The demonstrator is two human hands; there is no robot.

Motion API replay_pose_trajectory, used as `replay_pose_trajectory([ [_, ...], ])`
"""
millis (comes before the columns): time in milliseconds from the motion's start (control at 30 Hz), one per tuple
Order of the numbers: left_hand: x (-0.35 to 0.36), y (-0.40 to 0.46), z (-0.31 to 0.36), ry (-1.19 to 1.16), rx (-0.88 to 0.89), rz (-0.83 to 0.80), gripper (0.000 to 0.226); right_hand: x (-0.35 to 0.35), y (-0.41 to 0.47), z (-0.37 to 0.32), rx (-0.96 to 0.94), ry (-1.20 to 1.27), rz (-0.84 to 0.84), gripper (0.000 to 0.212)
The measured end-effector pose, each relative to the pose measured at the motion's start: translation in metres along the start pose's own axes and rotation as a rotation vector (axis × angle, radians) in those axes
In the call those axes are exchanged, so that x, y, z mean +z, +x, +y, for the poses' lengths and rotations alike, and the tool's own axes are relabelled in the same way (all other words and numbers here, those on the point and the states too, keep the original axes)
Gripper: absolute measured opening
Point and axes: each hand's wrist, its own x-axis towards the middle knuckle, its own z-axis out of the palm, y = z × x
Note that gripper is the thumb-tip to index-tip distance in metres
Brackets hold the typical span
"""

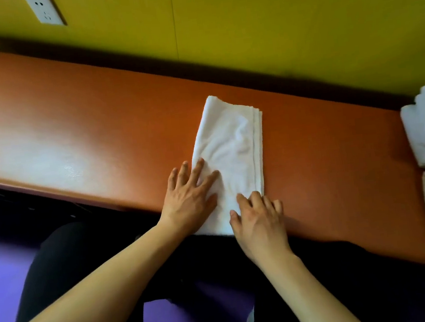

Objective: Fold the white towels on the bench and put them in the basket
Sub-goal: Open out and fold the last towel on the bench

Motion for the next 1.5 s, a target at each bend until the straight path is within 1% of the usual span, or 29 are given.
replay_pose_trajectory([
  [33,0.001,0.0,0.002,-0.006,-0.005,0.007,0.06,0.001,0.0,0.001,-0.001,-0.003,0.001,0.035],
  [100,-0.001,-0.008,0.006,-0.02,0.013,0.081,0.055,0.002,0.001,0.003,-0.006,0.001,0.018,0.033],
  [167,0.001,-0.025,0.01,-0.032,0.085,0.154,0.054,0.004,0.001,0.004,-0.012,0.015,0.033,0.037],
  [200,0.005,-0.035,0.011,-0.048,0.129,0.153,0.055,0.005,0.001,0.004,-0.016,0.03,0.038,0.039],
  [300,0.012,-0.058,0.009,-0.068,0.19,0.021,0.075,0.009,-0.002,0.008,-0.003,0.1,0.059,0.043],
  [333,0.015,-0.059,0.005,-0.064,0.199,0.016,0.075,0.009,-0.002,0.007,0.005,0.124,0.054,0.045],
  [400,0.017,-0.058,0.0,-0.11,0.204,0.057,0.067,0.006,-0.002,0.007,0.021,0.157,0.016,0.049],
  [467,0.015,-0.057,0.0,-0.193,0.198,0.106,0.059,-0.001,-0.002,0.01,0.007,0.203,-0.063,0.06],
  [567,-0.001,-0.059,0.002,-0.332,0.135,0.174,0.037,-0.021,-0.002,0.027,-0.107,0.404,-0.218,0.073],
  [633,-0.017,-0.063,0.003,-0.418,0.077,0.217,0.025,-0.033,-0.003,0.038,-0.189,0.503,-0.291,0.071],
  [667,-0.024,-0.067,0.002,-0.483,0.027,0.235,0.019,-0.035,-0.003,0.044,-0.19,0.528,-0.312,0.068],
  [733,-0.034,-0.074,0.001,-0.665,-0.082,0.248,0.005,-0.035,-0.004,0.048,-0.069,0.613,-0.35,0.064],
  [767,-0.037,-0.076,0.0,-0.754,-0.109,0.249,0.003,-0.034,-0.003,0.049,0.002,0.669,-0.355,0.062],
  [833,-0.038,-0.079,0.001,-0.865,-0.138,0.247,0.011,-0.034,-0.001,0.049,0.101,0.766,-0.372,0.055],
  [867,-0.04,-0.079,0.001,-0.911,-0.151,0.247,0.016,-0.033,-0.001,0.05,0.126,0.824,-0.427,0.055],
  [933,-0.041,-0.076,-0.003,-0.998,-0.2,0.226,0.03,-0.031,-0.003,0.053,0.118,0.925,-0.598,0.06],
  [967,-0.041,-0.074,-0.005,-1.03,-0.232,0.22,0.039,-0.031,-0.005,0.054,0.103,0.928,-0.648,0.066],
  [1000,-0.042,-0.073,-0.008,-1.05,-0.264,0.222,0.045,-0.031,-0.006,0.055,0.092,0.917,-0.66,0.069],
  [1033,-0.044,-0.07,-0.01,-1.065,-0.297,0.231,0.046,-0.032,-0.006,0.054,0.082,0.933,-0.637,0.064],
  [1100,-0.05,-0.063,-0.013,-1.133,-0.352,0.253,0.038,-0.035,-0.002,0.052,0.06,1.049,-0.535,0.041],
  [1167,-0.061,-0.055,-0.015,-1.22,-0.378,0.254,0.031,-0.038,0.007,0.047,0.032,1.152,-0.395,0.024],
  [1233,-0.068,-0.044,-0.018,-1.369,-0.358,0.246,0.031,-0.036,0.018,0.04,0.072,1.223,-0.224,0.015],
  [1300,-0.07,-0.035,-0.024,-1.548,-0.331,0.202,0.049,-0.034,0.032,0.034,0.16,1.181,-0.03,0.012],
  [1333,-0.067,-0.032,-0.028,-1.581,-0.304,0.167,0.062,-0.033,0.041,0.032,0.196,1.129,0.042,0.013],
  [1367,-0.065,-0.028,-0.029,-1.538,-0.267,0.138,0.073,-0.034,0.049,0.03,0.225,1.082,0.088,0.017],
  [1433,-0.059,-0.023,-0.031,-1.334,-0.211,0.129,0.088,-0.031,0.065,0.027,0.255,1.012,0.123,0.022],
  [1500,-0.052,-0.014,-0.031,-1.115,-0.241,0.19,0.089,-0.024,0.079,0.025,0.247,0.943,0.149,0.022],
])
